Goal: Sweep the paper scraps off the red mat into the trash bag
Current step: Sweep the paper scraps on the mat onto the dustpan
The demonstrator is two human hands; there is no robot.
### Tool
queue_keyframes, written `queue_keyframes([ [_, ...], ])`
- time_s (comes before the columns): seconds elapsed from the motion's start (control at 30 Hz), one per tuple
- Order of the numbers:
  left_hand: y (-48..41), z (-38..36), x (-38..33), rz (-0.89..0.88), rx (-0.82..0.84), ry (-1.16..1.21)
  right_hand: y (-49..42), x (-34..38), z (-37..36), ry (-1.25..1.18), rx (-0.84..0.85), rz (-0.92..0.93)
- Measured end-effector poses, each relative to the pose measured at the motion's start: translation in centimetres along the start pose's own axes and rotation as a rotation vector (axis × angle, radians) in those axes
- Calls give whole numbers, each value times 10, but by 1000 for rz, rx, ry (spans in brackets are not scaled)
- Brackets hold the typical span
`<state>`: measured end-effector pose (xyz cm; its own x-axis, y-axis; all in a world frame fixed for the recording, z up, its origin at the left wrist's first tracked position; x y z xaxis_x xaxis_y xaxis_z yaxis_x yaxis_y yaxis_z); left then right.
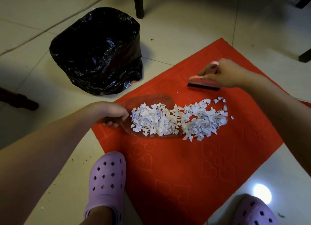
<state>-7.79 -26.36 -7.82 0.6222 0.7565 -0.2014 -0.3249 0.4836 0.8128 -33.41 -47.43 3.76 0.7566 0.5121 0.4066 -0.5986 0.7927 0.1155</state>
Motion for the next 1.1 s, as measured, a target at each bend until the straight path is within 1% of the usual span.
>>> queue_keyframes([
  [0.07,0,0,0,5,-4,3,-13,-4,0,-47,-119,-34],
  [0.1,0,0,0,7,-8,8,-19,-3,-4,-71,-153,-56],
  [0.2,2,0,-1,8,-17,12,-30,6,-24,-107,-151,-52],
  [0.23,2,0,-1,4,-19,13,-31,11,-30,-116,-111,-28],
  [0.37,2,1,-3,-6,-22,12,-13,22,-47,-68,152,89],
  [0.43,2,0,-2,-2,-17,12,3,22,-44,-74,261,99],
  [0.47,2,0,-2,-1,-15,9,11,20,-38,-83,284,94],
  [0.5,2,0,-1,1,-15,5,16,18,-31,-86,278,89],
  [0.57,2,1,0,10,-19,-4,16,11,-12,-83,203,91],
  [0.67,2,1,0,17,-23,-7,-4,1,3,-73,4,58],
  [0.73,3,1,-1,11,-26,-7,-20,1,-1,-89,-107,30],
  [0.83,4,0,-3,-4,-22,-16,-40,12,-21,-103,-157,11],
  [0.9,4,-1,-3,-11,-25,-15,-50,19,-31,-101,-156,14],
  [0.93,4,-1,-3,-11,-29,-10,-53,22,-35,-104,-125,19],
  [0.97,4,-1,-3,-10,-32,-4,-53,27,-40,-97,-61,26],
  [1.1,5,0,-3,-5,-32,1,-30,42,-50,-5,292,105],
])
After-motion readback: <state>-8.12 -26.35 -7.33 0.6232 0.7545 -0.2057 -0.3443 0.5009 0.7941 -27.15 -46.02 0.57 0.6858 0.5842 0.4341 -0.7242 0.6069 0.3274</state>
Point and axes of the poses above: each hand's wrist, its own y-axis away from the middle knuckle, its own z-axis out of the back of the hand, x = y × z, the point moved 9 cm from there along -y, towards the middle knuckle, and after that the axes turned 11 degrees about -x, right-handed, at the moved point
